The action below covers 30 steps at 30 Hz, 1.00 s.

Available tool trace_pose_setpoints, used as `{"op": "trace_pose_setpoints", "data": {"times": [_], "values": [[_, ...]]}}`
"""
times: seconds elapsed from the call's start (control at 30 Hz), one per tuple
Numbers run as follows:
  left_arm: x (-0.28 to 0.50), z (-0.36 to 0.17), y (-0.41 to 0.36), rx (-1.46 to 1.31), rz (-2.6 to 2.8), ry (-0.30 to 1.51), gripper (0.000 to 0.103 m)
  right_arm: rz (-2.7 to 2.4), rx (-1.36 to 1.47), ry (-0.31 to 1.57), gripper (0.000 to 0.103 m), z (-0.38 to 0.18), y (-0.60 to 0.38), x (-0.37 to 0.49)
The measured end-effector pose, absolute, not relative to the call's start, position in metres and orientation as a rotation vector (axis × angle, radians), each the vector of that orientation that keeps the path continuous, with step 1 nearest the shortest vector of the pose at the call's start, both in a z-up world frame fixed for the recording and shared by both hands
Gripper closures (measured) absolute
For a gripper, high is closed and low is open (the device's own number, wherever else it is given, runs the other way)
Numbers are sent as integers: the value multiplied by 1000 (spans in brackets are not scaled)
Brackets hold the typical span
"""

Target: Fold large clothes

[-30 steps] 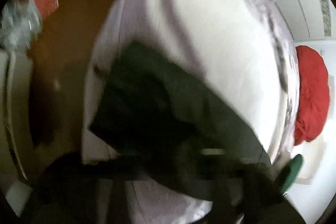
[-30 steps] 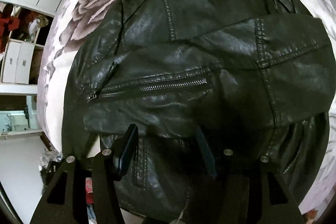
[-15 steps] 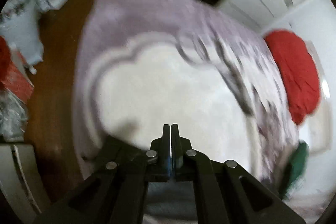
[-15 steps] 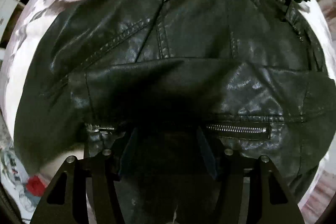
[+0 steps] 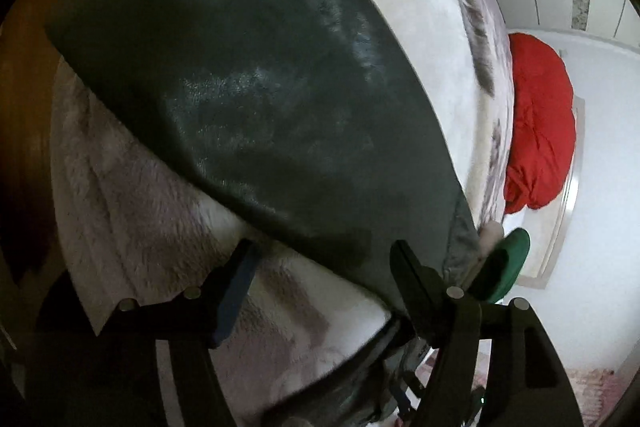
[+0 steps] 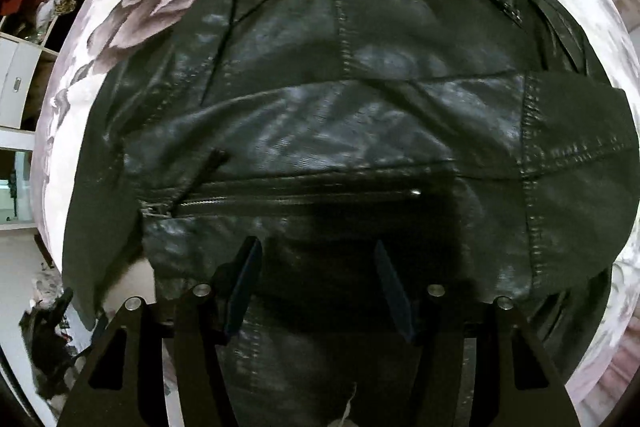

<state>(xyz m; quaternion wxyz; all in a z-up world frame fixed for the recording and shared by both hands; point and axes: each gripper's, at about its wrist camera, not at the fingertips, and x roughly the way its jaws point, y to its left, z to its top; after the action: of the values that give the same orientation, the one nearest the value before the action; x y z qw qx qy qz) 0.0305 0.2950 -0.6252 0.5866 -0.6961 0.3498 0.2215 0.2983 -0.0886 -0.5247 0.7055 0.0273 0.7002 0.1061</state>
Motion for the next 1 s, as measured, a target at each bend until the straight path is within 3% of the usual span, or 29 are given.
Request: {"op": "trace_pose_setpoints", "data": {"times": [0.27,0.3,0.33,0.37,0.43,0.53,0.63,0.73,1.0], "values": [[44,-612,314,-1567,734,687,37,220,-12,1462,42,-517,-86,290],[51,-605,316,-1513,769,668,44,203,-41,1440,42,-516,-80,289],[55,-600,317,-1470,798,658,78,188,-62,1433,42,-515,-80,290],[63,-595,320,-1412,836,661,92,156,-97,1430,42,-516,-78,290],[72,-591,324,-1368,854,656,97,117,-137,1439,42,-520,-77,291],[91,-566,327,-1193,855,662,98,57,-216,1433,42,-523,-76,294],[132,-501,296,-747,774,701,98,19,-323,1380,42,-519,-75,296],[166,-456,254,-509,619,723,99,1,-307,1364,42,-511,-89,297],[254,-379,40,-185,23,786,100,-141,52,1439,42,-478,-231,286]]}}
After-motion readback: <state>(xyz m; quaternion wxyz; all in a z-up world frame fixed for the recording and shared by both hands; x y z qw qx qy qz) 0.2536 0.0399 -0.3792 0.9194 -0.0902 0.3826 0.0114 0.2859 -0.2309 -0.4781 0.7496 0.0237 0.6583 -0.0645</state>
